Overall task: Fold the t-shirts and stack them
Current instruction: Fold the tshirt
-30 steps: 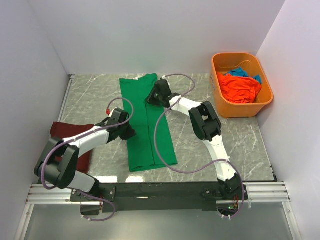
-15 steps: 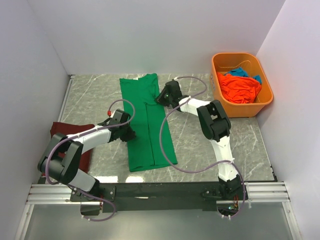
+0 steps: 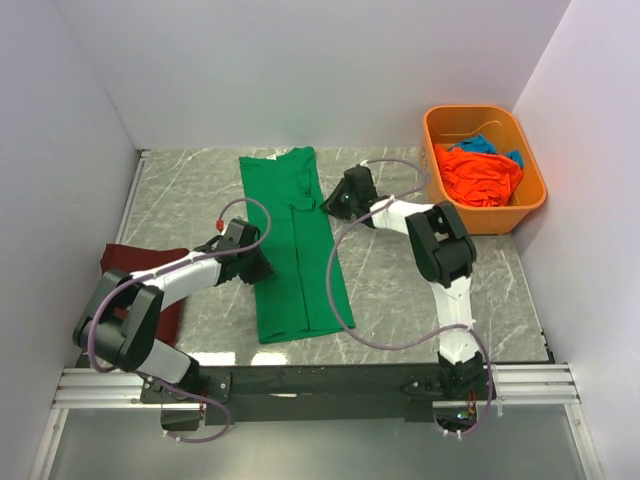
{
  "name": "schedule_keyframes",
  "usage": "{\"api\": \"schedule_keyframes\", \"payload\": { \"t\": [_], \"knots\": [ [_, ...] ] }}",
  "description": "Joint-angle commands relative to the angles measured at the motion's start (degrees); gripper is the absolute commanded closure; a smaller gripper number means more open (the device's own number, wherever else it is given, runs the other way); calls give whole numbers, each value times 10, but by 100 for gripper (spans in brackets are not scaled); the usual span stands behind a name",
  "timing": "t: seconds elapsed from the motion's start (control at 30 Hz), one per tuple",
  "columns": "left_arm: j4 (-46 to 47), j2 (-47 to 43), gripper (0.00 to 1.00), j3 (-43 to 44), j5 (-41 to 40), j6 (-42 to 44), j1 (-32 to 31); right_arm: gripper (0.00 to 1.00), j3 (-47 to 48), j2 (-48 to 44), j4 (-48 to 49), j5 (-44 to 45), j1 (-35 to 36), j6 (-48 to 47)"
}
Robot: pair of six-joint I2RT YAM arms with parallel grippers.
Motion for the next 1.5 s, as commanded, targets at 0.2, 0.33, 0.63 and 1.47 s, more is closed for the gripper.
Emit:
{"api": "schedule_keyframes", "payload": {
  "t": [0.2, 0.33, 0.63, 1.47],
  "knots": [
    [-75, -110, 64, -16, -12, 6, -1, 71, -175, -250, -70, -45, 6, -76],
    [-119, -146, 64, -58, -6, -22, -5, 71, -288, -358, -133, -61, 26, -108],
    [-6, -231, 72, -130, 65, -43, -86, 70, -483, -535, -124, -113, 114, -112],
    [-28, -181, 73, -141, 5, -103, -249, 69, -450, -528, -209, 110, 289, -112]
  ]
}}
